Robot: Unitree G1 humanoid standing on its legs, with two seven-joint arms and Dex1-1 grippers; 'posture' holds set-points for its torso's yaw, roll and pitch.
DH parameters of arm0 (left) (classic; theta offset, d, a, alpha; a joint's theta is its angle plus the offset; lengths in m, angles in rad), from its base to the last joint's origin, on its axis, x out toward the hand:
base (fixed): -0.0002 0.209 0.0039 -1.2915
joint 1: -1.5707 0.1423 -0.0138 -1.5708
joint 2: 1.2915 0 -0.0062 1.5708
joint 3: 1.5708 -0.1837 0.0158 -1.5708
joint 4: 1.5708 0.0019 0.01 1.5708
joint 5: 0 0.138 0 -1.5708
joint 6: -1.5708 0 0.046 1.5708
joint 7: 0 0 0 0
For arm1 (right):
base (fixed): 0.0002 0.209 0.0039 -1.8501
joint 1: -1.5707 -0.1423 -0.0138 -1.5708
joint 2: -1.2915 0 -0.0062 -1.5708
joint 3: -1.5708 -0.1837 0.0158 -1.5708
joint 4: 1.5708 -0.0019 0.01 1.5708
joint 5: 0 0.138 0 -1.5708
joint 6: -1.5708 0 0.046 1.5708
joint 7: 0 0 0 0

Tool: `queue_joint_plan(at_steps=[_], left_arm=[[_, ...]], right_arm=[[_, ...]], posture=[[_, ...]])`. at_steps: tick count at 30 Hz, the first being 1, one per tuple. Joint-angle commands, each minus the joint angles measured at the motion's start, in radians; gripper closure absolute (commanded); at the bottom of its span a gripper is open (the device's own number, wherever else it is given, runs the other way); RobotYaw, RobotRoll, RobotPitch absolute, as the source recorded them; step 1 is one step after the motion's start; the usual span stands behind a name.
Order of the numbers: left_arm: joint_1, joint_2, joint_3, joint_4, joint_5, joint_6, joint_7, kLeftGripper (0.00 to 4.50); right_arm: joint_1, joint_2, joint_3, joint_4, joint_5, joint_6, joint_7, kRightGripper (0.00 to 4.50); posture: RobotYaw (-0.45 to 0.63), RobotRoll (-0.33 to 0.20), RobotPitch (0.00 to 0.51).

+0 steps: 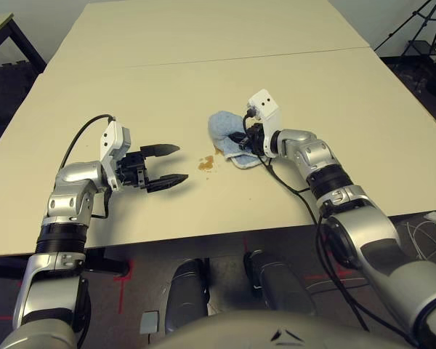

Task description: Wipe the water off the table with a rag.

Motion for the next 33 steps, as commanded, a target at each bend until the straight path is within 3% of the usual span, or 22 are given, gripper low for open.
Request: queue_joint_plan(at_steps=[1,12,24,30,33], left_arm=[[0.001,0.020,0.008,0.023,0.004,-0.013,-0.011,0.00],[-0.016,0.013,-0.003,0.038,0.007,-0.018,-0.012,0.00],[-0.034,0.022,-0.006,0.072,0.015,-0.030,-0.030,0.00],[-0.046,0.025,-0.008,0.092,0.020,-0.035,-0.039,0.00],[-0.034,0.039,-0.007,0.095,0.023,-0.038,-0.050,0.00]], right_arm=[[0.003,-0.088,0.004,0.095,-0.047,-0.022,-0.008,4.48],[-0.055,-0.261,-0.002,0.214,-0.084,-0.110,0.008,4.48],[-0.041,-0.428,-0.022,0.260,-0.104,-0.156,0.032,4.48],[-0.033,-0.412,-0.099,0.161,-0.004,-0.038,0.113,4.48],[-0.006,-0.411,-0.131,-0.053,0.088,0.154,0.185,4.48]], posture=[[-0.15,0.000,0.156],[-0.16,0.000,0.159],[-0.18,0.000,0.159],[-0.18,0.000,0.162],[-0.18,0.000,0.162]])
